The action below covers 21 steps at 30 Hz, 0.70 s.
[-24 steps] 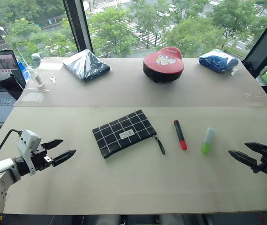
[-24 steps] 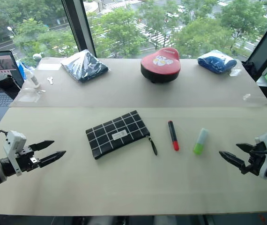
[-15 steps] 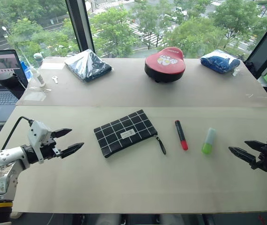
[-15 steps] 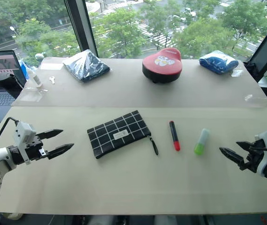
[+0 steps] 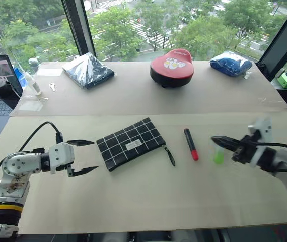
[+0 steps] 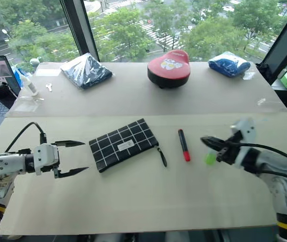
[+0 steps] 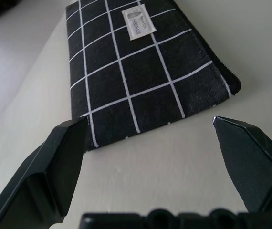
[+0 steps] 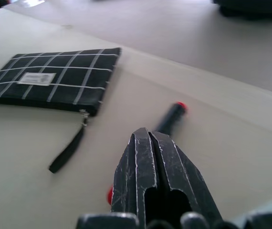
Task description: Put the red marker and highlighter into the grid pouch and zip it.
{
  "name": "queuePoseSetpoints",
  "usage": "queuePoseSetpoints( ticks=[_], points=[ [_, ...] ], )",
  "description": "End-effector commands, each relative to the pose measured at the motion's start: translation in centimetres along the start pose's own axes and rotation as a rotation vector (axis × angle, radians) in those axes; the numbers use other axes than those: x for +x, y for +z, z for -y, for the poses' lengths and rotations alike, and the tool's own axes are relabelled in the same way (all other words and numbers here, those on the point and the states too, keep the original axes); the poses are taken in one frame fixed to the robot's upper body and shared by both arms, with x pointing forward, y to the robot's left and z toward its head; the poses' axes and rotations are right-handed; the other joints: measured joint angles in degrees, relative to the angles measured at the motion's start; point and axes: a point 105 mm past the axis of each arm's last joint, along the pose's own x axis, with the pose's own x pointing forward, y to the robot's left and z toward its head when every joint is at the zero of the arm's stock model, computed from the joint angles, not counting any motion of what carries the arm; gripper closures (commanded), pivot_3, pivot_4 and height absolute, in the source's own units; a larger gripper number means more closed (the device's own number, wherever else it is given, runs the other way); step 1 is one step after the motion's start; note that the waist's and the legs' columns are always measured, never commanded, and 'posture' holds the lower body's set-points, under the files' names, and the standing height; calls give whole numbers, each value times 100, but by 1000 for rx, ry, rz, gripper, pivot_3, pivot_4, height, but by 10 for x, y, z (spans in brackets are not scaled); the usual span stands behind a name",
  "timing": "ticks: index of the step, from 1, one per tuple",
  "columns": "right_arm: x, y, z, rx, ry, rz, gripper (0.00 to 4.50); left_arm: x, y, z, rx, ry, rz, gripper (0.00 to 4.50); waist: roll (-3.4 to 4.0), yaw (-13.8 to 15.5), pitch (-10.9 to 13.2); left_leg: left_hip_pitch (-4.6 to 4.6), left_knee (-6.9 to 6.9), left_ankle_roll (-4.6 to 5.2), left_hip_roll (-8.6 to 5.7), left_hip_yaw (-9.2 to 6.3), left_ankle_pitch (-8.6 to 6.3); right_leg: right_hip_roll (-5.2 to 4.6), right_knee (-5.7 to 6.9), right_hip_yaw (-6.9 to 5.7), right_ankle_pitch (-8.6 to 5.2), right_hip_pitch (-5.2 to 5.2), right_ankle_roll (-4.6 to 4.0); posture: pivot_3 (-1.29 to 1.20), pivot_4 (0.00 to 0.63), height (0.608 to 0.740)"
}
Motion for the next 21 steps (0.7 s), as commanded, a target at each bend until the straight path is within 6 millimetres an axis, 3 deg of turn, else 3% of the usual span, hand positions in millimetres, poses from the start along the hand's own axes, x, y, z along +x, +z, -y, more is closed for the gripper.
queuePoseSetpoints(
  ticks=[1,7,12,21],
  points=[
    [37,8,-11,-100,38,-17,4446,12,20,3,88,-56,62,0,0,-4,0,-5,1,0,-2,2,1,0,1,0,1,-5,-1,0,150,740],
    [72,25,-36,-205,163,-14,4446,19,25,18,128,-147,61,0,0,36,0,-38,9,-40,-15,15,27,2,2,-16,4,-30,5,0,150,740],
    [95,9,-33,-250,126,-106,4446,16,21,19,152,-164,34,0,-3,24,-1,-36,10,-38,-15,23,26,4,1,-32,4,-28,5,0,150,740],
    [105,-15,-24,-272,77,-217,4446,19,21,17,181,-142,49,0,-3,9,-1,-33,11,-39,-16,26,27,9,6,-33,4,-27,6,0,150,740]
  ],
)
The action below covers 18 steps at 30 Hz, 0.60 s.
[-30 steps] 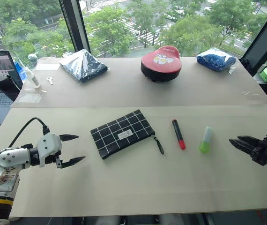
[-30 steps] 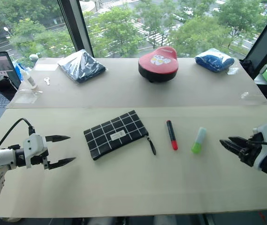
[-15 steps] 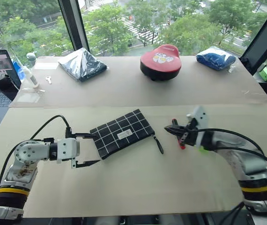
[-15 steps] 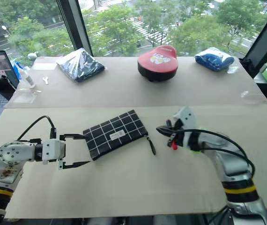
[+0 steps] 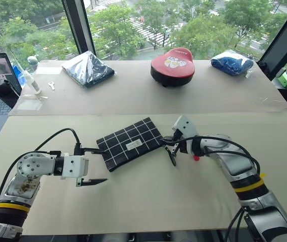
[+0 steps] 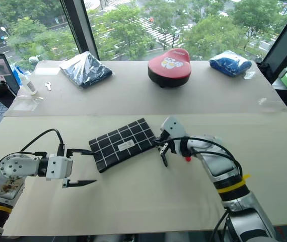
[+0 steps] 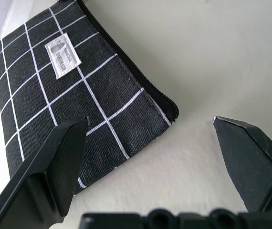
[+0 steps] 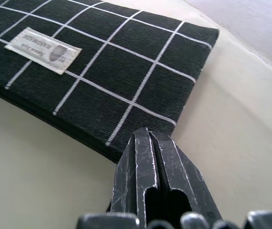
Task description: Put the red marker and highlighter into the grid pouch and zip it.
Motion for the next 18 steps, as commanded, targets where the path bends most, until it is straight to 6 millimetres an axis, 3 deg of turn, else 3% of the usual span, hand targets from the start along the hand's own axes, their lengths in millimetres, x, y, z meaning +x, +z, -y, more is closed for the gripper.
queuePoseSetpoints(
  ticks=[1,7,18],
  points=[
    [2,-5,-2,-48,-8,-27,4446,2,8,-5,24,30,45,0,0,-4,0,1,0,0,0,0,0,0,0,0,0,1,0,0,150,740],
    [1,-14,-2,-115,-20,-71,4446,6,11,-11,26,54,77,0,-1,2,-1,11,2,0,0,0,0,1,1,0,0,12,1,0,150,740],
    [9,18,1,-116,-12,21,4446,15,21,-20,28,60,110,0,-3,-36,-2,14,7,-3,3,0,2,6,22,2,0,12,1,0,150,740]
  ],
)
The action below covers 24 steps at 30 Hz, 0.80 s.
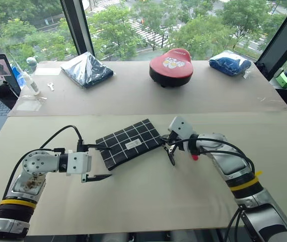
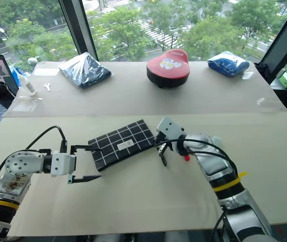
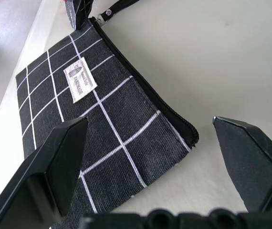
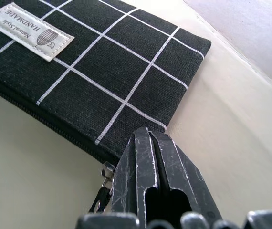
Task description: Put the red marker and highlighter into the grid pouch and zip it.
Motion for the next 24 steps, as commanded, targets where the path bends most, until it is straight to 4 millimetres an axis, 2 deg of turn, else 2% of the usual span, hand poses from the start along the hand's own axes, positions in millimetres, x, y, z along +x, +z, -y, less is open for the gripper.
queuePoseSetpoints(
  ticks=[1,4,12,16,21,24],
  points=[
    [-3,11,1,-27,17,20,4446,5,13,-8,24,18,38,0,0,0,0,-2,0,0,0,0,0,0,22,0,0,-1,0,0,150,740],
    [-4,9,-1,-32,29,14,4446,4,11,-6,16,14,34,0,0,-9,0,-3,5,0,-1,0,0,0,34,0,0,-5,1,0,150,740],
    [-7,21,-8,10,76,54,4446,2,-4,5,-10,-3,18,0,0,-34,0,-2,5,0,1,1,0,0,43,0,-1,-10,1,0,150,740],
    [1,3,-19,-5,93,-20,4446,2,-8,9,-19,-6,22,0,0,-31,0,-2,6,0,1,0,0,0,44,0,-1,-9,1,0,150,740],
    [7,-22,-19,-33,71,-113,4446,1,-12,13,-20,-14,17,0,-3,-43,-2,3,6,-1,1,0,0,0,48,0,-1,-7,1,0,150,740],
    [8,-28,-18,-32,63,-129,4446,-1,-13,12,-4,-21,5,0,-6,-44,-4,18,7,0,1,0,0,-1,47,0,-1,7,1,0,150,740]
  ],
)
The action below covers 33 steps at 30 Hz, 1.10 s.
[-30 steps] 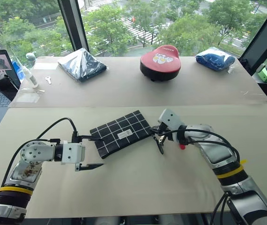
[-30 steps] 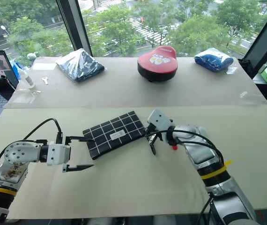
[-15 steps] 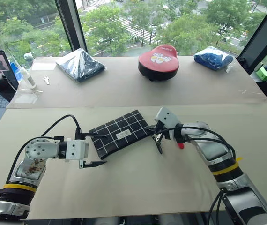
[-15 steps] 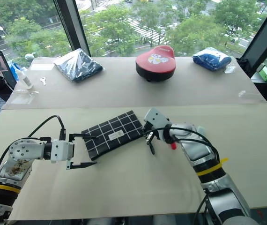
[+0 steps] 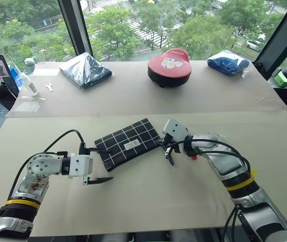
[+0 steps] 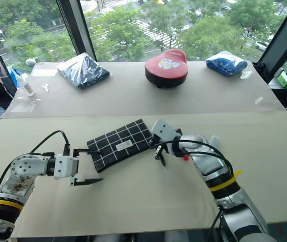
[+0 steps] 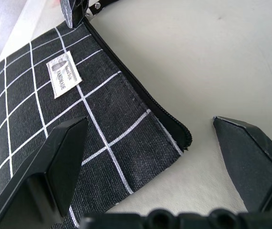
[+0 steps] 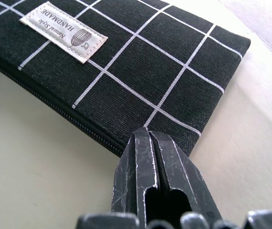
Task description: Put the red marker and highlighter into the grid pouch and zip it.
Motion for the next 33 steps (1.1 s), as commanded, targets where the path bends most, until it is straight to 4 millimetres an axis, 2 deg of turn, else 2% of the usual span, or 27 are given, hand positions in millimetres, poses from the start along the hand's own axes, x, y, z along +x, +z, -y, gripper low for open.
queuePoseSetpoints(
  ticks=[1,6,12,16,30,32,33],
  points=[
    [3,-26,-3,24,-2,-85,4446,-4,2,-1,31,-7,-6,0,-1,1,0,6,0,1,0,0,-1,0,0,0,0,6,0,0,150,740],
    [2,-27,-2,32,-6,-81,4446,-6,2,-14,129,10,-44,0,-1,21,-1,17,2,2,1,-2,-2,-4,-2,0,-1,14,-1,0,150,740],
    [0,-26,-5,45,-3,-65,4446,1,-15,-23,248,27,-128,0,-2,59,-3,27,5,2,-1,-2,-2,-6,-2,0,-1,20,-1,0,150,740],
    [-1,-24,-6,54,-1,-51,4446,9,-8,-32,294,89,-75,0,-2,110,-3,67,2,41,-1,-2,-26,-11,-12,-3,-1,62,-1,0,150,740],
    [-4,-23,-5,54,-7,-47,4446,21,4,-38,359,137,3,0,-2,110,-3,67,1,39,-1,-3,-26,-18,-13,-6,-1,56,-2,0,150,740],
    [-4,-23,-5,56,-8,-47,4500,21,4,-38,359,138,7,505,-2,109,-3,67,0,39,-1,-3,-26,-18,-13,-6,-1,55,-2,0,150,740],
    [-5,-24,-4,57,-10,-47,4500,21,4,-38,359,136,8,511,-2,109,-3,67,0,39,-1,-3,-26,-18,-13,-6,-1,55,-2,0,150,740]
  ],
)
